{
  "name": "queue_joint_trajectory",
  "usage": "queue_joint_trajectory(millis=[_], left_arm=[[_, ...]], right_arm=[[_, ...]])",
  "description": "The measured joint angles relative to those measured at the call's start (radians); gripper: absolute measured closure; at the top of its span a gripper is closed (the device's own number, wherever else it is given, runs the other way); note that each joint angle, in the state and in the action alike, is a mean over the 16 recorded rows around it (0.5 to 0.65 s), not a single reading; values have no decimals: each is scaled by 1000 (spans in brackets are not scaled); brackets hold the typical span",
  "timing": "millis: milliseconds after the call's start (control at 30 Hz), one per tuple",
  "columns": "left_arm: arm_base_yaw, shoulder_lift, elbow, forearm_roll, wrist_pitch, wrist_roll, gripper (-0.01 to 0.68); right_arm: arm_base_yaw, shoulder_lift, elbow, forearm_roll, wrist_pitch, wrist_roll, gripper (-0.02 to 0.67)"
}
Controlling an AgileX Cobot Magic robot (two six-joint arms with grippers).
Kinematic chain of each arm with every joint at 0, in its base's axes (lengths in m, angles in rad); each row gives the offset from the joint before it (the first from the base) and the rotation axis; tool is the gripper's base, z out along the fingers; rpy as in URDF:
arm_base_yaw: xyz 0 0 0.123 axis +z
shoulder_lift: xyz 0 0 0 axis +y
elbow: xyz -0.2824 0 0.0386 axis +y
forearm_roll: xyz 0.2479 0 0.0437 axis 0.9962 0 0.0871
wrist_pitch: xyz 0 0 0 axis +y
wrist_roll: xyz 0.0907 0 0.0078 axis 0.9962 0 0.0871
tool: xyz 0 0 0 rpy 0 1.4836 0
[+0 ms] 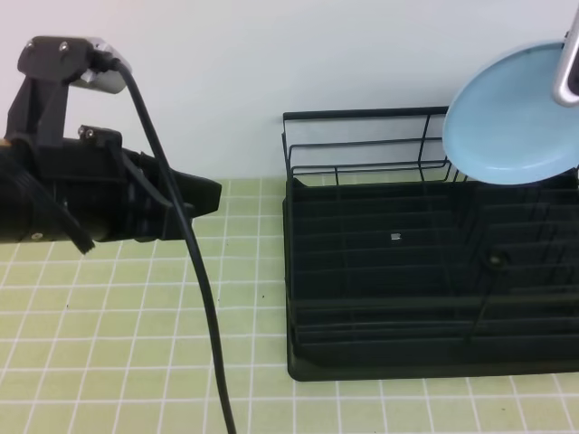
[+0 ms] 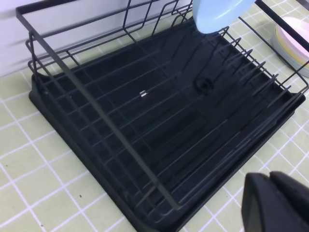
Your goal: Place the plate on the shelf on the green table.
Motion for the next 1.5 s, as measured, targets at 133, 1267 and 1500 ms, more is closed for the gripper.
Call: queue_joint_trajectory(millis=[133,1267,1500], left_arm=[[0,0,0,0,0,0,675],[0,-1,0,7,-7,0,675],[0,-1,0,5,-19,0,675]], right_arm=[[0,-2,0,23,0,-20,629],[0,54,5,200,36,-264,630],[0,97,5,217,38,-280,630]])
